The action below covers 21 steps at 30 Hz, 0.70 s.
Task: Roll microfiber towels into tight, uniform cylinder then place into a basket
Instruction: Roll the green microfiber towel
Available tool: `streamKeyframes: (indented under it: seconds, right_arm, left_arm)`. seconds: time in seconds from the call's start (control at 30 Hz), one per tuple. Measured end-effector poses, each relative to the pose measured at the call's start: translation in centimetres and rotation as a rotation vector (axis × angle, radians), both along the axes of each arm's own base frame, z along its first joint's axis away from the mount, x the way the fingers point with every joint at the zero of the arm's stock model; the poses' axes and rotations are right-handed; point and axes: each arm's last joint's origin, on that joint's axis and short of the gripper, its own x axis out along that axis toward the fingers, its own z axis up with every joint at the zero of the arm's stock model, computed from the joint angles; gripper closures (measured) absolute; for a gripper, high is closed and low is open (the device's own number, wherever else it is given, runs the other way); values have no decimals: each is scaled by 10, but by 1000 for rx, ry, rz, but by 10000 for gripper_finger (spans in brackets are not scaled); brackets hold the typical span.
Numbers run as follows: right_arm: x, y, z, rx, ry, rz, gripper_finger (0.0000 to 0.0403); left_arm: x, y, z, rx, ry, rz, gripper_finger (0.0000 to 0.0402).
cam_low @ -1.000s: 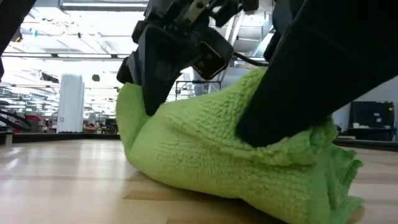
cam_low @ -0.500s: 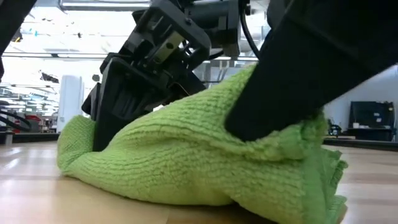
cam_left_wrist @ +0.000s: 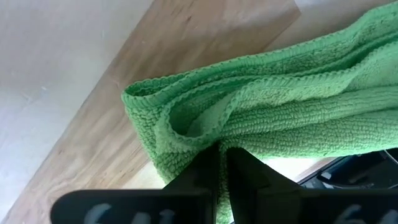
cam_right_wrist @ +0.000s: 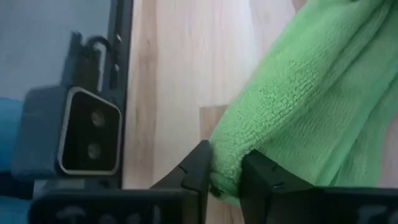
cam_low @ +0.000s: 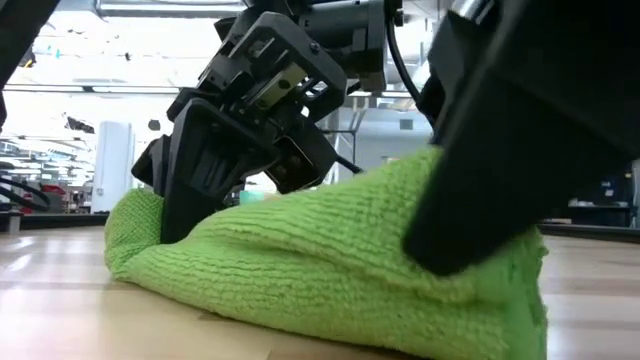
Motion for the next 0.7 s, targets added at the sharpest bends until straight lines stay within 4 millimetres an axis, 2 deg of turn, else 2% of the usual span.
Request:
streamKeyframes:
  seconds: [0.37,0.57,0.7]
  right_arm:
    - [-6,-8,1,19,129,-47,252]
    - [-26,-1,22,-18,122,-32,252]
    - [-40,10,40,-136,-4,56,261]
  left_arm:
    - [0,0,-1,-15,8,-2,394]
    - [-1,0,-1,-16,14,-3,394]
    - [-1,-1,-2,-22,19,-4,394]
